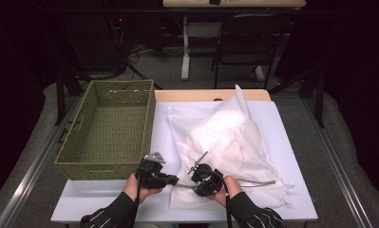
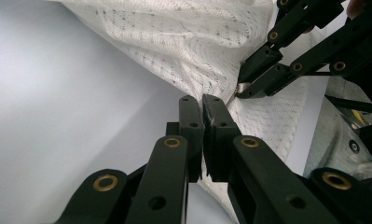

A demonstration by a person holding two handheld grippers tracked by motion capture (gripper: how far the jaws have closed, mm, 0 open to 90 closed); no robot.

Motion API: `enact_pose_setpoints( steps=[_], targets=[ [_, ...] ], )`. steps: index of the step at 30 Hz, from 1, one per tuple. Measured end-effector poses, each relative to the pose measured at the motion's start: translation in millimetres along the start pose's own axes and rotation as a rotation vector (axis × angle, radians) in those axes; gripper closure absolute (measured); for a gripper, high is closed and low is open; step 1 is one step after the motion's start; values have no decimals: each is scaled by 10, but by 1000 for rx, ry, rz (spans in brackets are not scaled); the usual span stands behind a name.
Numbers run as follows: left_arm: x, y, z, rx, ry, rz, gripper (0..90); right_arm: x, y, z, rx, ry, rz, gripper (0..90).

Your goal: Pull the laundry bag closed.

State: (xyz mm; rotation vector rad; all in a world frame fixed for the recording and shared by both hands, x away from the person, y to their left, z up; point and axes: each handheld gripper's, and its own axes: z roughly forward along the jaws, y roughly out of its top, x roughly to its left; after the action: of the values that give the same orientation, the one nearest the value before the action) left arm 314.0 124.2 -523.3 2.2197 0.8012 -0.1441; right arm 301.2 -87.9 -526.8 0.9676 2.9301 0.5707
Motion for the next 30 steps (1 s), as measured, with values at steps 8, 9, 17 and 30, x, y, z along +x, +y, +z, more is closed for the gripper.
enact_pose_setpoints(
  steps=[8,9,17,30],
  targets=[
    [8,0,-4,1,-6,-1,873,0,-7,-5,4,-2,-3,829],
    [14,-1,-2,-2,-8,-5,873,-3,-13,-3,3,-7,-2,829],
    [34,-2,-18,-1,-1,-8,873,-91,-90,-37,28,-26,18,829],
    [44,-4,-24,1,4,-8,873,-184,-234,-99,56,-62,37,829]
  ],
)
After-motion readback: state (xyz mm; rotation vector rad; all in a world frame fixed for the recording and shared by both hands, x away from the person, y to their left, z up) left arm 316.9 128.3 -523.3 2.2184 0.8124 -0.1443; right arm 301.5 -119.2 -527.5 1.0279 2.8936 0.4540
